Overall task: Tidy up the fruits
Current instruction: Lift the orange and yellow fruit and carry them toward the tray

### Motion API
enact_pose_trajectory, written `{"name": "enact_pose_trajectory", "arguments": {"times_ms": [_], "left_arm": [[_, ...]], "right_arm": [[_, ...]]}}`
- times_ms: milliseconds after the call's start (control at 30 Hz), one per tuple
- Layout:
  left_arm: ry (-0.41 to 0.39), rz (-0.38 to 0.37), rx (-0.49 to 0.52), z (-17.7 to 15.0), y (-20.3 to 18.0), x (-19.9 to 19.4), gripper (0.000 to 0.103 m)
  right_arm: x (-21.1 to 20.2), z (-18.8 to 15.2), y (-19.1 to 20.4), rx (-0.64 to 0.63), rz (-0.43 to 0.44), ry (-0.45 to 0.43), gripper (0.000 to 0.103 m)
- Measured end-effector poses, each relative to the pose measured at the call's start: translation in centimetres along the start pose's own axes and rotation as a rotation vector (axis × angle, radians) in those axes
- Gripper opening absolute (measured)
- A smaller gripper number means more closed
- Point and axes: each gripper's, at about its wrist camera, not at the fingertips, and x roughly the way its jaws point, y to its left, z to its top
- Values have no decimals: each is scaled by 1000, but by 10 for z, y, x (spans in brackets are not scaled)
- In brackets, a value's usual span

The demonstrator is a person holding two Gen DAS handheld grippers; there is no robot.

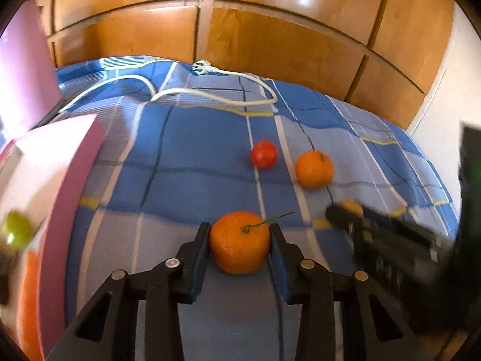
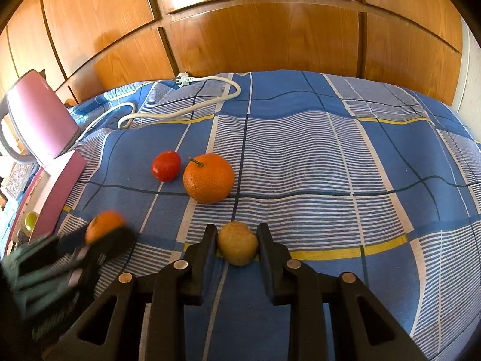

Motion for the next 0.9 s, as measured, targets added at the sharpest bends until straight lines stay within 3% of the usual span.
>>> {"name": "enact_pose_trajectory", "arguments": {"times_ms": [133,467,733,900], "left_arm": [[-19,-3,-40,-13,7,-8,40],[-43,56,17,-18,-2,-3,40],[-44,52,12,-17,-1,-4,40],[-38,6,-49,-20,10,-13,38]], "right_arm": [[0,0,4,-19,-23,2,27],[1,1,5,-32,-35,0,28],[-1,-1,11,-47,-76,4,26],[-16,-16,18,-64,-63,19,26]]}}
